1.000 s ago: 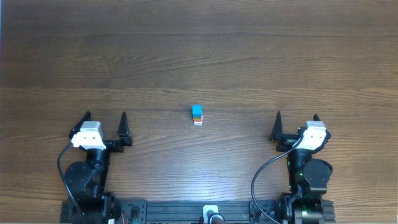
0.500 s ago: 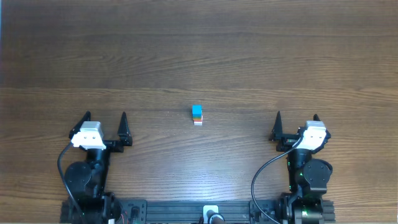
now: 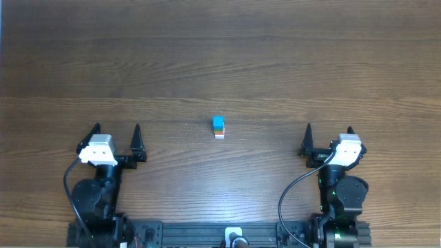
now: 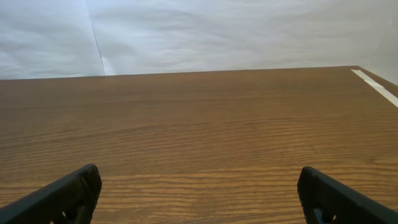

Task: Stack Cubes

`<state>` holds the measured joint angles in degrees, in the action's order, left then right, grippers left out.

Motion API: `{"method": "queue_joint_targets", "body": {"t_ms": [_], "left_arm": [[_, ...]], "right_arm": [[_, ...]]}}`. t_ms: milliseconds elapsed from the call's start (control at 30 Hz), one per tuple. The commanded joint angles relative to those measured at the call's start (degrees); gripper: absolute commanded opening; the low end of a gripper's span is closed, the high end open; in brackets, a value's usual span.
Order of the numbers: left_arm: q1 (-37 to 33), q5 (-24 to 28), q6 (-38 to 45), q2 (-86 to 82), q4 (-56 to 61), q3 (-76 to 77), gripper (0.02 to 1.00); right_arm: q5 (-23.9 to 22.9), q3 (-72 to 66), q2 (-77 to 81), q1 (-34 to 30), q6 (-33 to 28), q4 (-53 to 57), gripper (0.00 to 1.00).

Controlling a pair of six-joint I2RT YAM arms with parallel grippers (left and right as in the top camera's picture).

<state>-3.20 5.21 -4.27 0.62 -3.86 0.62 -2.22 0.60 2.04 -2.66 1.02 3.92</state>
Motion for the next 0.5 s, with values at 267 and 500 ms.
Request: {"method": "queue_joint_targets", "body": {"t_ms": [267, 500], "left_arm": [[-0.3, 0.5, 0.7, -0.5, -0.1, -0.3, 1.0], [-0.3, 0.5, 0.7, -0.5, -0.1, -0.3, 1.0]], "right_arm": [[0.5, -0.3, -0.6, -0.4, -0.3, 0.2, 0.991], [0.5, -0.3, -0.6, -0.4, -0.3, 0.2, 0.993]]}}
